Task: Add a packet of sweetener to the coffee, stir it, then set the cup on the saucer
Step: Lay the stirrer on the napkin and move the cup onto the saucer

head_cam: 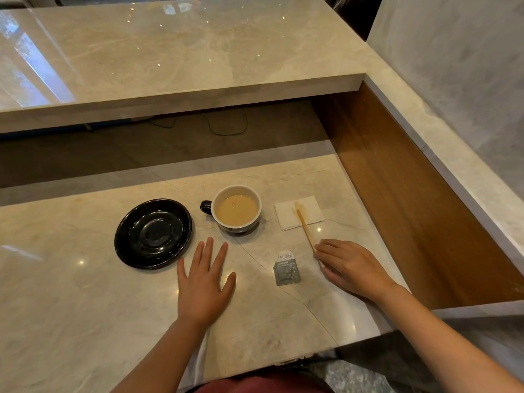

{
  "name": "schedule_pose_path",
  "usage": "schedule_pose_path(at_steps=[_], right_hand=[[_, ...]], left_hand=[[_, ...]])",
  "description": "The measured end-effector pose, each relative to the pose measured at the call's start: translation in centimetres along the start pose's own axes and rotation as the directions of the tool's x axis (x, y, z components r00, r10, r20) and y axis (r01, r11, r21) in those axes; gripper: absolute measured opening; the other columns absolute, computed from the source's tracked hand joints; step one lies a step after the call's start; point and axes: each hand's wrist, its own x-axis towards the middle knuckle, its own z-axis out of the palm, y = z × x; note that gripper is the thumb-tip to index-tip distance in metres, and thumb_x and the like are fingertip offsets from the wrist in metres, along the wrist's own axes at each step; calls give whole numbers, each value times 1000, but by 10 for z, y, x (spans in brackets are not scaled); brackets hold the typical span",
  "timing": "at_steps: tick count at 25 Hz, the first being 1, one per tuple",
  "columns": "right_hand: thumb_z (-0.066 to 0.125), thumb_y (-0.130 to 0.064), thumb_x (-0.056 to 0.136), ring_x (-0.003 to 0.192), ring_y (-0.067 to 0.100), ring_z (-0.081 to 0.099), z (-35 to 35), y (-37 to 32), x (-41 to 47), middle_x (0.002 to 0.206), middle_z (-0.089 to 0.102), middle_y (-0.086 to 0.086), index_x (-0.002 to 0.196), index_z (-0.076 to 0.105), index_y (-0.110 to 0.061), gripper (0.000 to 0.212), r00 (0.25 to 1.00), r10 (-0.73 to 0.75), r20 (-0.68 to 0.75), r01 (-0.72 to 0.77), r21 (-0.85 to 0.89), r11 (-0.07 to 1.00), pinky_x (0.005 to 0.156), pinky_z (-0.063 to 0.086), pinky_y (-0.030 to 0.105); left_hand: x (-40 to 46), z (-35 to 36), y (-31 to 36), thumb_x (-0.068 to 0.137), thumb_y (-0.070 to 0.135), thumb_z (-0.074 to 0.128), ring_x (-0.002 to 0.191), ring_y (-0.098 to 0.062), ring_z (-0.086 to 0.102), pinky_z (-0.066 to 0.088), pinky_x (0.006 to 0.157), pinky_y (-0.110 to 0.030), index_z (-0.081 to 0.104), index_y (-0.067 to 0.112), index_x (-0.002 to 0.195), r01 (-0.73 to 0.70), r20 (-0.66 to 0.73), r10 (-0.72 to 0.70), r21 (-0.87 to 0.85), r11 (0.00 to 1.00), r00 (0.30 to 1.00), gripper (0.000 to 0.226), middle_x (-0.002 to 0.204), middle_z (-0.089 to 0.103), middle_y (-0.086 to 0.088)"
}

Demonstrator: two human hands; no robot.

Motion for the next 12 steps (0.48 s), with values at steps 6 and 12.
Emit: schedule_pose_path(at_steps=[6,12], right_hand=[[48,-38,84,105,21,62,2,-7,-2,114,68,6,111,63,-13,40,996,56,75,-57,8,998,84,51,30],[52,-35,82,100,21,61,-5,-22,14,107,69,6,105,64,-13,34,962,251,-107,-235,145,961,80,52,37]], left_hand=[[0,-1,1,90,58,23,143,-21,3,3,111,-58,21,29,149,4,0,-4,-9,1000,1000,65,157,12,-5],[0,-1,0,89,58,23,143,-19,0,1,112,-57,18,31,149,11,11,-11,-17,1000,1000,65,157,9,-3]])
